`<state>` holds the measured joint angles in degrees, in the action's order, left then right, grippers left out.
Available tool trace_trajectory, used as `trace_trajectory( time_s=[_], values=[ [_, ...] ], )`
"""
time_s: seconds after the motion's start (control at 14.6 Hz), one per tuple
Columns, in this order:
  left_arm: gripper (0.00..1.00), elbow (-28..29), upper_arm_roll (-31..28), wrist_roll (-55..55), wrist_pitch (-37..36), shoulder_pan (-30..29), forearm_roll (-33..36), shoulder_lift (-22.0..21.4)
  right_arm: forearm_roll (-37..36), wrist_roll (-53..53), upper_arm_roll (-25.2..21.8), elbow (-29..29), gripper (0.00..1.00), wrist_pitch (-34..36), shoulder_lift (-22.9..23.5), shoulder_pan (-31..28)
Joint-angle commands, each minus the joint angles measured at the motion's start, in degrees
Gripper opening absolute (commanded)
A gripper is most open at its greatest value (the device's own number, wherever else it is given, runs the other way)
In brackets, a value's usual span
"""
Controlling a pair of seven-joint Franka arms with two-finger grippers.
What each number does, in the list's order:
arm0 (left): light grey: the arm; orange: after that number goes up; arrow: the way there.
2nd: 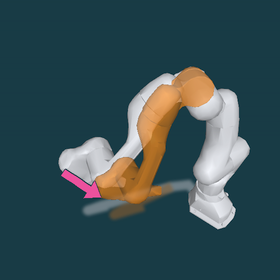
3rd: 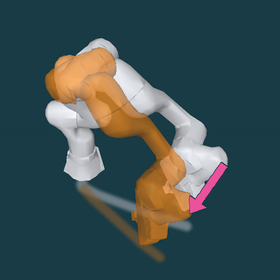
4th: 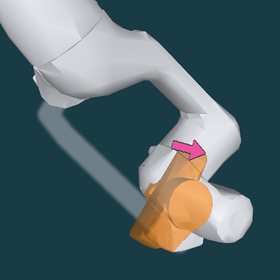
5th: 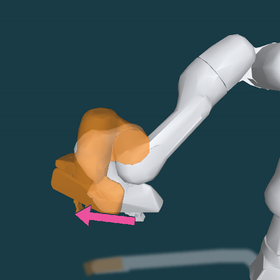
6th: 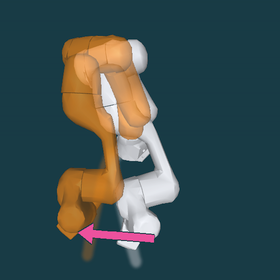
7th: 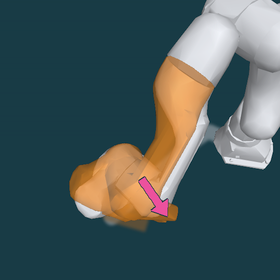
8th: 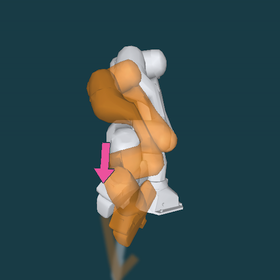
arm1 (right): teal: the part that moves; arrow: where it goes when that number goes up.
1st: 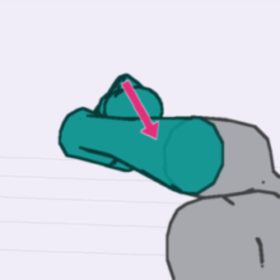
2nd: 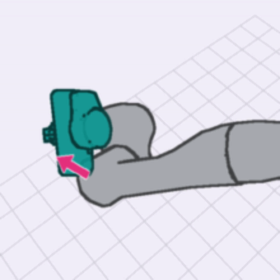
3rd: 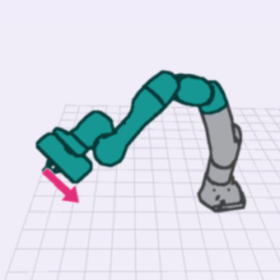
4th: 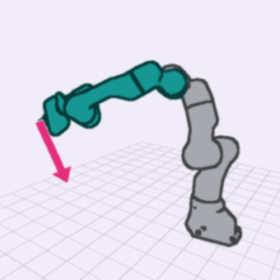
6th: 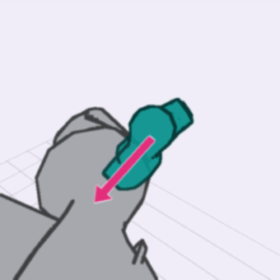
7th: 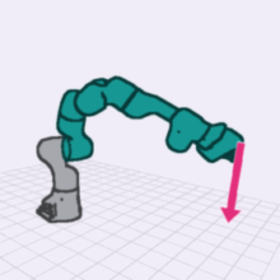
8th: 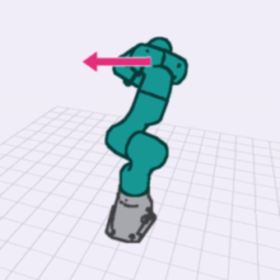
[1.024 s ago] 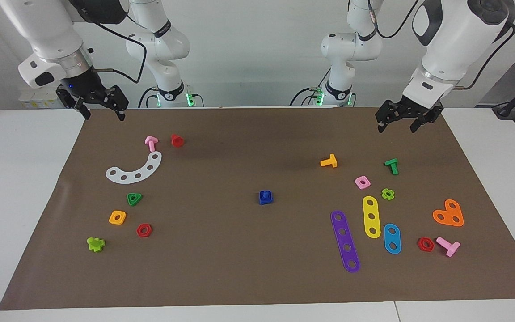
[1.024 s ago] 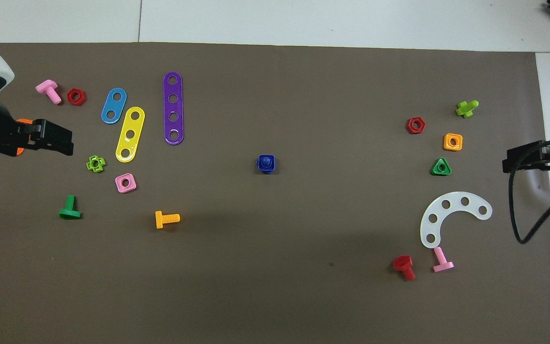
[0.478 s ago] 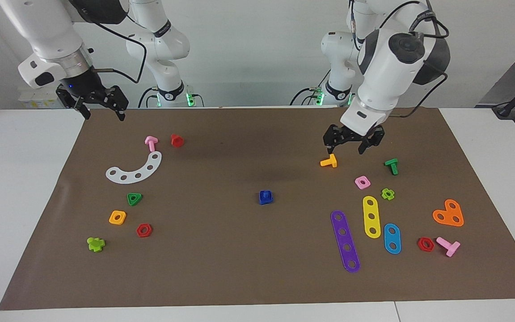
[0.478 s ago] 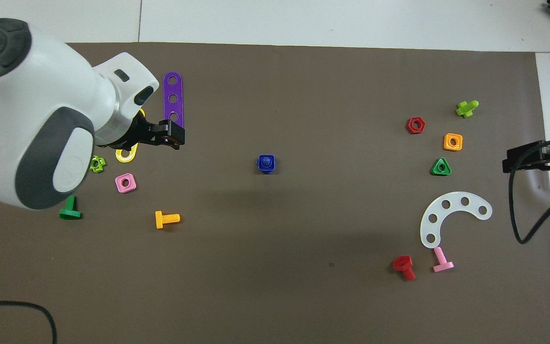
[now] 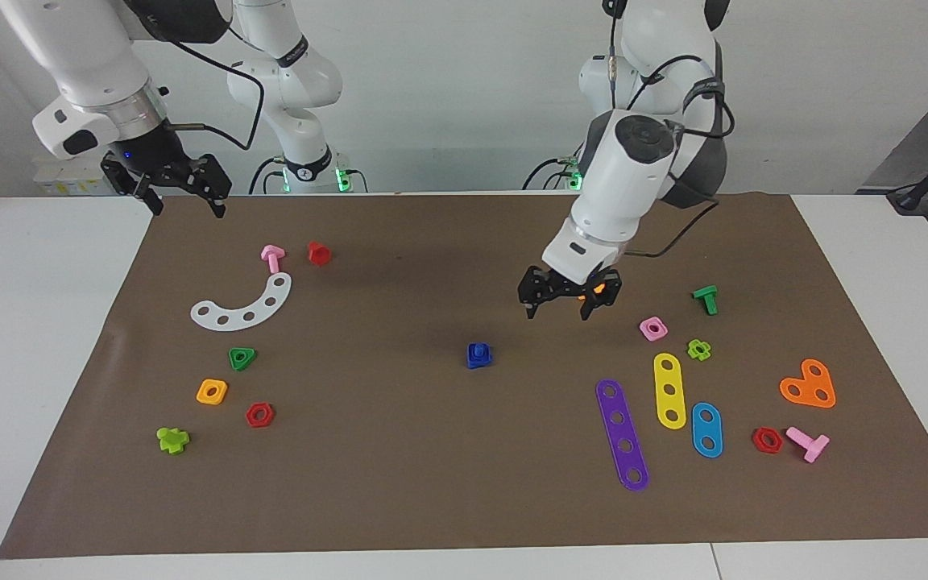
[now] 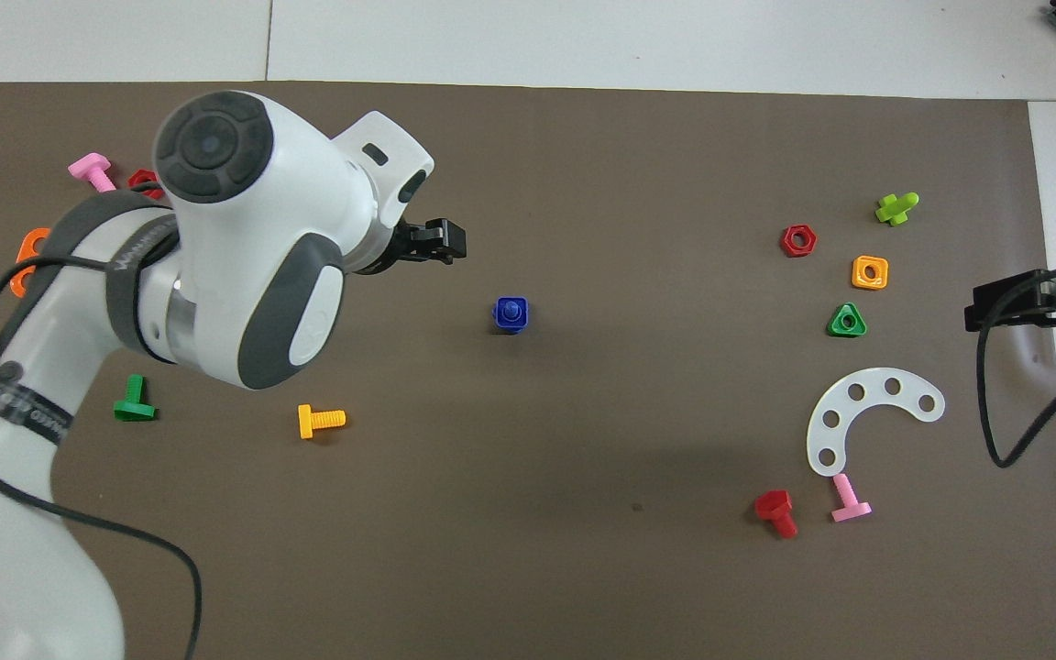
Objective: Unscrew and place screws in storage area
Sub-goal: 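Move the left gripper over the blue nut on the blue bolt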
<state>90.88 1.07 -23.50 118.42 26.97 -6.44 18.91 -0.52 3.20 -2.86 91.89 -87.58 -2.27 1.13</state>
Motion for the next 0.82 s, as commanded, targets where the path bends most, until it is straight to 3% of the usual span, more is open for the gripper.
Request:
trace_trajectory(
  time_s=[0.0, 0.27, 0.75],
  values=[
    [1.00, -1.1, -1.2, -1.5, 3.6, 4.1, -0.8, 5.4, 0.7, 0.7, 0.3, 1.1, 1.00, 0.2, -1.2, -0.3],
    [0.99, -1.3, -1.2, -1.4, 8.8, 6.5, 1.2, 9.7, 0.7, 0.7, 0.3, 1.1, 1.00, 0.2, -1.2, -0.3],
    [0.95, 1.3, -1.0, -1.0, 12.4, 8.4, 3.2, 10.4, 0.7, 0.6, 0.3, 1.1, 1.00, 0.2, -1.1, -0.3]
  ],
)
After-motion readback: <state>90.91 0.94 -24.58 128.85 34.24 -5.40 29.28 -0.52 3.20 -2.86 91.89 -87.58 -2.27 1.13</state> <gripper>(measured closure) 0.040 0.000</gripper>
